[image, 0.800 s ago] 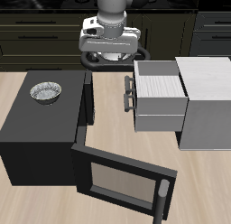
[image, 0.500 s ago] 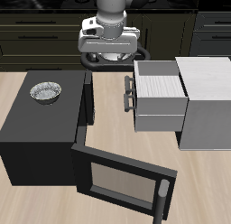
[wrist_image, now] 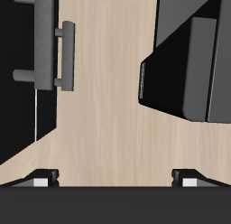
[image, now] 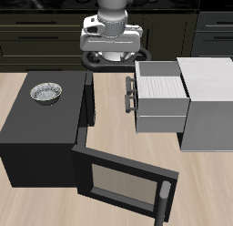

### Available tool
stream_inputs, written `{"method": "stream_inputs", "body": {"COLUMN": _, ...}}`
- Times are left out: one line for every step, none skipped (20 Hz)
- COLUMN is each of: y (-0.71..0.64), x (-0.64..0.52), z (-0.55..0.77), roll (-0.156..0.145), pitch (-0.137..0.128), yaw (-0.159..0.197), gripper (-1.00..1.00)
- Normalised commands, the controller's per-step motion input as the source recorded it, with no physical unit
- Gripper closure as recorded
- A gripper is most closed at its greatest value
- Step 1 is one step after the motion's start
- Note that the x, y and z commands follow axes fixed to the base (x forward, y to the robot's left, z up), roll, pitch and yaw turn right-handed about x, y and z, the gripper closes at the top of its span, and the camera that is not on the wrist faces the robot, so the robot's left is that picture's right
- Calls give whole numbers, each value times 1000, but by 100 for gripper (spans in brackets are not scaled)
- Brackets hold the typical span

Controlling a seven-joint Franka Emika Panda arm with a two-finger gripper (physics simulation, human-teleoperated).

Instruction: Close the top drawer of the white cabinet and place the bowl in the middle drawer

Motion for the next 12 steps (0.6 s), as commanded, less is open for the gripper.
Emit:
{"method": "stream_inputs", "body": {"y": -69, "x": 92, "z": 165, "roll": -10, "pitch": -11, "yaw": 16, "gripper": -100}}
{"method": "stream_inputs", "body": {"y": -21, "x": 34, "z": 42, "roll": -21, "pitch": 21, "yaw": -32, "gripper": -100}}
{"method": "stream_inputs", "body": {"y": 19, "x": 24, "z": 68, "roll": 36, "pitch": 19, "yaw": 36, "gripper": -100}}
{"method": "stream_inputs", "body": {"y": 9, "x": -11, "z": 19, "roll": -15, "pitch": -11, "yaw": 9, "gripper": -100}}
{"method": "stream_inputs", "body": {"y": 6, "x": 195, "z": -60, "roll": 12, "pitch": 12, "yaw": 13, "gripper": -100}}
{"method": "stream_inputs", "body": {"y": -6, "x": 91, "z": 22, "roll": 10, "pitch": 9, "yaw": 1, "gripper": -100}}
{"method": "stream_inputs", "body": {"y": 3, "x": 74, "z": 29, "roll": 3, "pitch": -10, "yaw": 24, "gripper": -100}}
{"method": "stream_inputs", "body": {"y": 0, "x": 55, "z": 12, "roll": -8, "pitch": 21, "yaw": 21, "gripper": -100}}
{"method": "stream_inputs", "body": {"y": -27, "x": 96, "z": 9, "roll": -10, "pitch": 10, "yaw": 5, "gripper": -100}}
{"method": "stream_inputs", "body": {"y": 62, "x": 155, "z": 37, "roll": -26, "pitch": -22, "yaw": 164, "gripper": -100}}
{"method": "stream_inputs", "body": {"y": -97, "x": -28, "z": 35, "roll": -53, "pitch": 17, "yaw": 9, "gripper": -100}}
{"method": "stream_inputs", "body": {"y": 37, "x": 75, "z": 48, "roll": 54, "pitch": 48, "yaw": 132, "gripper": -100}}
